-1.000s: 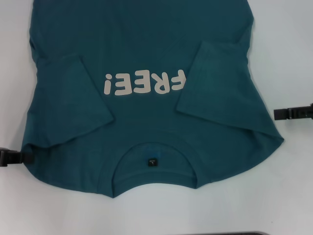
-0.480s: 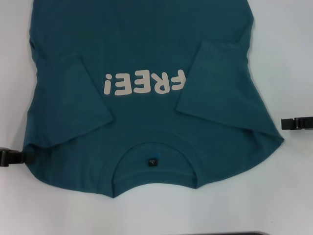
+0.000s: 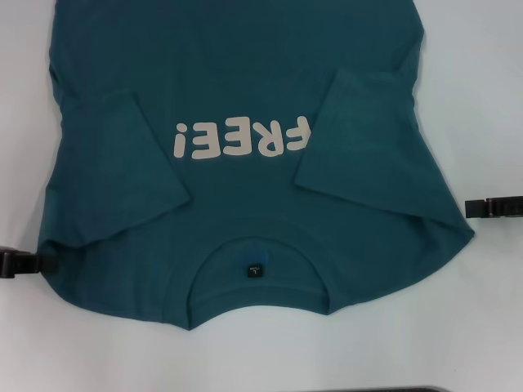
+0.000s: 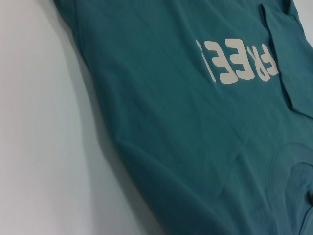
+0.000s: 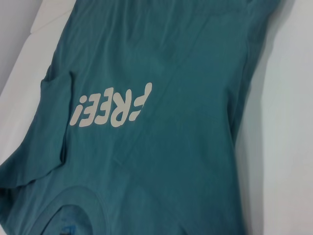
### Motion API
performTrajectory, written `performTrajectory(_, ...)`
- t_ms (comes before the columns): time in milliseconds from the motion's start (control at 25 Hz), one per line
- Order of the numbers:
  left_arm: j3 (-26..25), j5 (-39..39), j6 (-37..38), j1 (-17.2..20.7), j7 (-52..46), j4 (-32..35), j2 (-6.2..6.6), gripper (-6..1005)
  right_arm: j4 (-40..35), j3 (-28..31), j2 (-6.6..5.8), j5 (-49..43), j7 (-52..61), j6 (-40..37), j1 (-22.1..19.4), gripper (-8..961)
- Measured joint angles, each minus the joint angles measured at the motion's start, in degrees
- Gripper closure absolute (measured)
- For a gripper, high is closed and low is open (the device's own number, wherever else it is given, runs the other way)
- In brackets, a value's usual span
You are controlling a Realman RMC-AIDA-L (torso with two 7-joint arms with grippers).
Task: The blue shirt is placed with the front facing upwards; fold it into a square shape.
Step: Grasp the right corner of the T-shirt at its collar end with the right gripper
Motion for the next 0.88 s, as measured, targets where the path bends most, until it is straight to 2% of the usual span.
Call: performTrajectory(880, 1.2, 0.1, -0.1, -0.9, 0.5, 0.1, -0.14, 971, -1.7, -0.4, 0.91, -1.7, 0.2, -2.8, 1.5, 395)
